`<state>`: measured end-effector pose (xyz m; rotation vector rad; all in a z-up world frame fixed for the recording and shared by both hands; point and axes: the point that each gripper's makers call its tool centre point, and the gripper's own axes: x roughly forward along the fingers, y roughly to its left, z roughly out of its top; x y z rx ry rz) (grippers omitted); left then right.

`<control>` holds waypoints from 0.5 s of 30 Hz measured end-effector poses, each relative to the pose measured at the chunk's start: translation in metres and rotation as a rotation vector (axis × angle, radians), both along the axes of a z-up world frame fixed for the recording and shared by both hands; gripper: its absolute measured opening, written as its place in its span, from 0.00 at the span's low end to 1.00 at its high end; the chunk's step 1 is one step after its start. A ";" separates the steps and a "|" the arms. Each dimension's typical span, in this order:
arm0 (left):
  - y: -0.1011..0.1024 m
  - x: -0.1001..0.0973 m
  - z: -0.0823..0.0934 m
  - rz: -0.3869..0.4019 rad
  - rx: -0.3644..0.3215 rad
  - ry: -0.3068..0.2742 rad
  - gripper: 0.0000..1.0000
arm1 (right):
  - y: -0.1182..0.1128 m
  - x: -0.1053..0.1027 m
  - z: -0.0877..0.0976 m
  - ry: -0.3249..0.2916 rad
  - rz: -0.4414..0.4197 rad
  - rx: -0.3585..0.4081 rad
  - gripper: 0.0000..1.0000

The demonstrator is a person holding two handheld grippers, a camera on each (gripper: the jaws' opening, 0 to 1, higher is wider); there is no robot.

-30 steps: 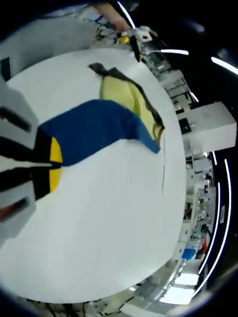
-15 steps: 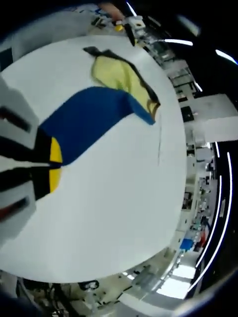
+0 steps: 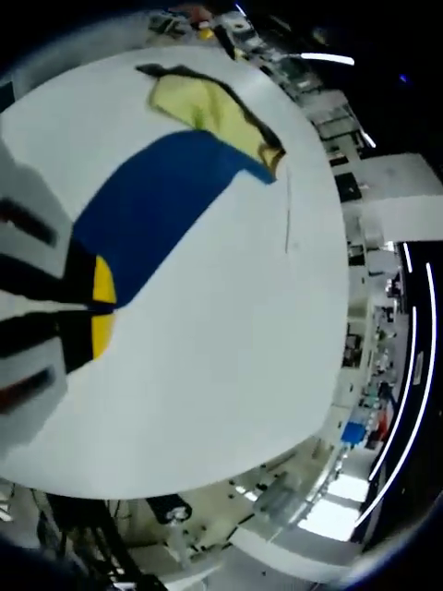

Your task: Fold the garment on the visible template until the final outline fits inside the template.

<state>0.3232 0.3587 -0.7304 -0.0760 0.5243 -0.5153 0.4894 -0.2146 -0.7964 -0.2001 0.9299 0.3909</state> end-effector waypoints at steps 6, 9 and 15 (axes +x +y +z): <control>0.008 0.004 -0.002 0.019 0.005 0.008 0.87 | -0.017 0.017 -0.002 0.006 -0.026 -0.023 0.00; 0.009 0.006 -0.003 0.026 0.004 0.010 0.87 | -0.018 0.020 -0.004 0.016 -0.038 -0.026 0.00; 0.003 0.007 -0.004 0.030 0.003 0.020 0.87 | -0.026 0.028 -0.013 0.053 -0.079 -0.047 0.00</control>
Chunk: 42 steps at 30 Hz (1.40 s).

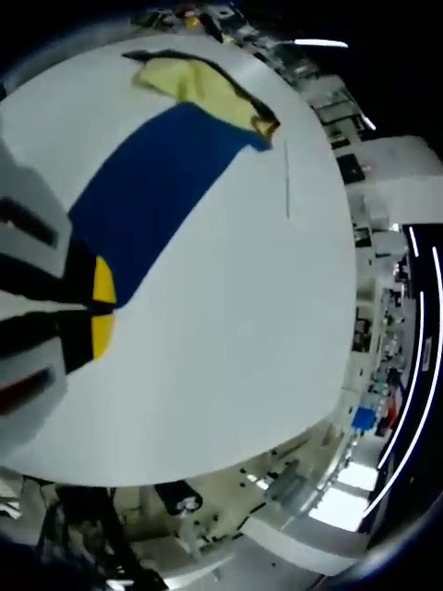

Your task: Fold the garment on the visible template until the final outline fits inside the template.

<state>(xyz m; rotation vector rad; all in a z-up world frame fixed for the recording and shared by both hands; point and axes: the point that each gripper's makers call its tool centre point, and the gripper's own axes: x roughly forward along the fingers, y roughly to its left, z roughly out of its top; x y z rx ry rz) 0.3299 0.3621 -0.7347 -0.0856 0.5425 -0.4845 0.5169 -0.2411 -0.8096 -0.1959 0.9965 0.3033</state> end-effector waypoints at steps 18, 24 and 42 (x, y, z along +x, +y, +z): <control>0.006 0.000 -0.007 0.009 -0.005 0.010 0.87 | -0.023 -0.017 -0.016 0.079 -0.066 -0.031 0.00; 0.008 0.000 -0.007 0.011 -0.005 0.008 0.87 | -0.022 -0.017 -0.017 0.067 -0.036 -0.032 0.00; -0.004 -0.004 -0.002 0.000 -0.013 -0.001 0.87 | 0.006 -0.022 -0.004 -0.041 0.047 0.111 0.88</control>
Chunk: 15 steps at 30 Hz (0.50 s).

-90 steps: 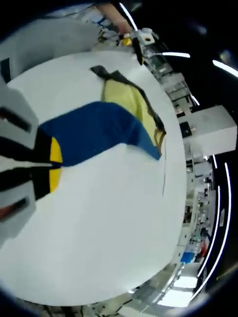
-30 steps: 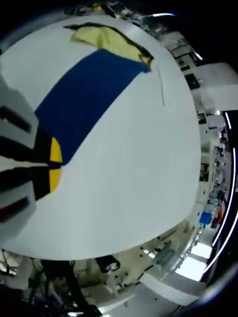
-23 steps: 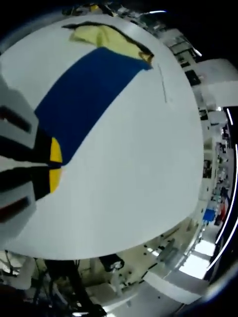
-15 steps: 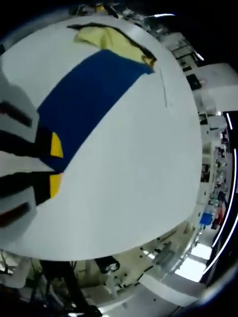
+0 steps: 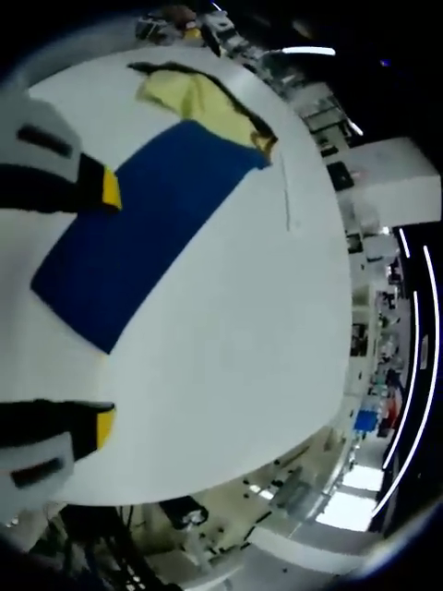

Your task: Fold the garment on the visible template until the final outline fits inside the template.

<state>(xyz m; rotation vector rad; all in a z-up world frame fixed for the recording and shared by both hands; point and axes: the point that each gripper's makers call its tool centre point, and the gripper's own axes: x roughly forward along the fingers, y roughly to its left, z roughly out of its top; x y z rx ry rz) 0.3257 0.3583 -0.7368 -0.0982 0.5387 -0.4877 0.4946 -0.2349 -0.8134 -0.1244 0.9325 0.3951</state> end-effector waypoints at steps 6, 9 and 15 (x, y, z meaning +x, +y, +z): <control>-0.003 -0.003 0.003 -0.001 -0.002 -0.004 0.87 | 0.008 -0.004 0.005 -0.011 0.006 0.031 1.00; -0.004 -0.006 0.005 0.001 -0.004 -0.006 0.87 | 0.012 -0.008 0.007 -0.011 0.017 0.046 1.00; -0.001 -0.007 0.005 0.006 -0.013 -0.012 0.87 | 0.015 -0.016 0.013 -0.027 0.031 0.063 1.00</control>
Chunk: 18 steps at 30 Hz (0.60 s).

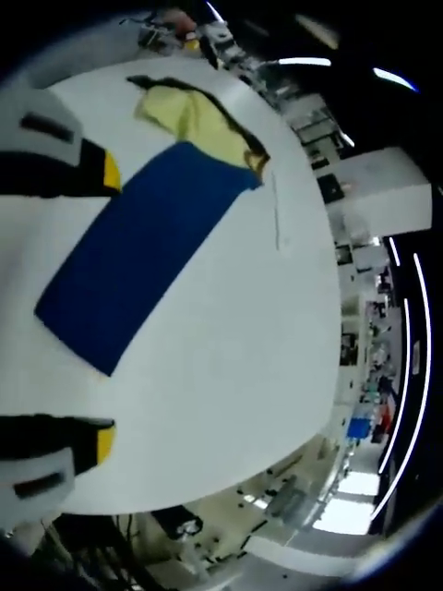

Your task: Fold the garment on the visible template until the final outline fits inside the template.

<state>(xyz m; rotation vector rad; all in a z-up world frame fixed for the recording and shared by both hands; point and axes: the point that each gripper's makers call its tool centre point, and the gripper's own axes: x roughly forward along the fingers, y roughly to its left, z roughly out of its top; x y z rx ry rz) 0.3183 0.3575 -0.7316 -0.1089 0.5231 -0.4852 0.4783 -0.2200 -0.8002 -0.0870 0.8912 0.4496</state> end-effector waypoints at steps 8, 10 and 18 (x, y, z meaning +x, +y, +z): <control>-0.003 -0.003 -0.005 -0.014 -0.012 0.002 0.86 | 0.009 -0.023 0.012 -0.031 0.062 0.032 1.00; -0.006 -0.004 -0.006 -0.023 -0.013 0.003 0.86 | 0.015 -0.030 0.019 -0.059 0.090 0.041 1.00; -0.025 -0.010 -0.010 -0.059 -0.018 0.010 0.85 | 0.025 -0.043 0.040 -0.121 0.123 0.087 1.00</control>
